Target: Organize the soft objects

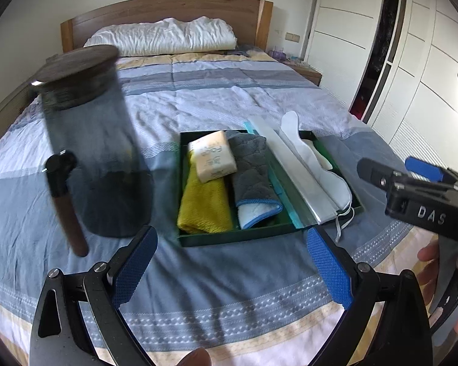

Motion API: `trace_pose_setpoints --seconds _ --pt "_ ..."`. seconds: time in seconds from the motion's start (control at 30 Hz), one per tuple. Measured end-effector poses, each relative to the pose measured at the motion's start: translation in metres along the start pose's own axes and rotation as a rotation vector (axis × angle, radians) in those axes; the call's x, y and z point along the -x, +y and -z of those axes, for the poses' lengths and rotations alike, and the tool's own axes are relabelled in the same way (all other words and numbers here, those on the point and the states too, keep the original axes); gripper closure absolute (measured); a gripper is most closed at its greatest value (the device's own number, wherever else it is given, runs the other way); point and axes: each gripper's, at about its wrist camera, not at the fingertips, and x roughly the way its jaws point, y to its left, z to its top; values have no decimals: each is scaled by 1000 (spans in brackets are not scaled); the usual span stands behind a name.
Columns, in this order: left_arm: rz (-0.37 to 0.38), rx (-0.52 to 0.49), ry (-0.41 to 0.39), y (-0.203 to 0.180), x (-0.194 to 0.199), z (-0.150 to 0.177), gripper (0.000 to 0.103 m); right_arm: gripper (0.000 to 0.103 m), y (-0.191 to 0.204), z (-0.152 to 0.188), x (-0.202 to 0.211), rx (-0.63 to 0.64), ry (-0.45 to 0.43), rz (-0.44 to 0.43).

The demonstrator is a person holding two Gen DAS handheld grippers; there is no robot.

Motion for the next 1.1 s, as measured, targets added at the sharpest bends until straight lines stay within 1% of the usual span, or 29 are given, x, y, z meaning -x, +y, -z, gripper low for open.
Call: trace_pose_setpoints --seconds 0.2,0.27,0.33,0.53,0.67,0.93,1.1 --pt "-50 -1 -30 21 18 12 7 0 22 14 16 21 -6 -15" --pt "-84 -7 -53 28 25 18 7 0 28 19 21 23 -3 -19" --pt "-113 -17 -53 36 30 24 7 0 34 25 26 22 1 -25" --pt "-127 -13 -58 53 46 36 7 0 52 38 43 28 5 -35" --pt "-121 2 -54 61 54 40 7 0 63 44 53 38 6 -39" --pt "-107 17 -42 63 63 48 7 0 72 52 72 49 7 -43" --pt "-103 17 -38 60 69 52 7 0 70 54 82 49 5 -40"
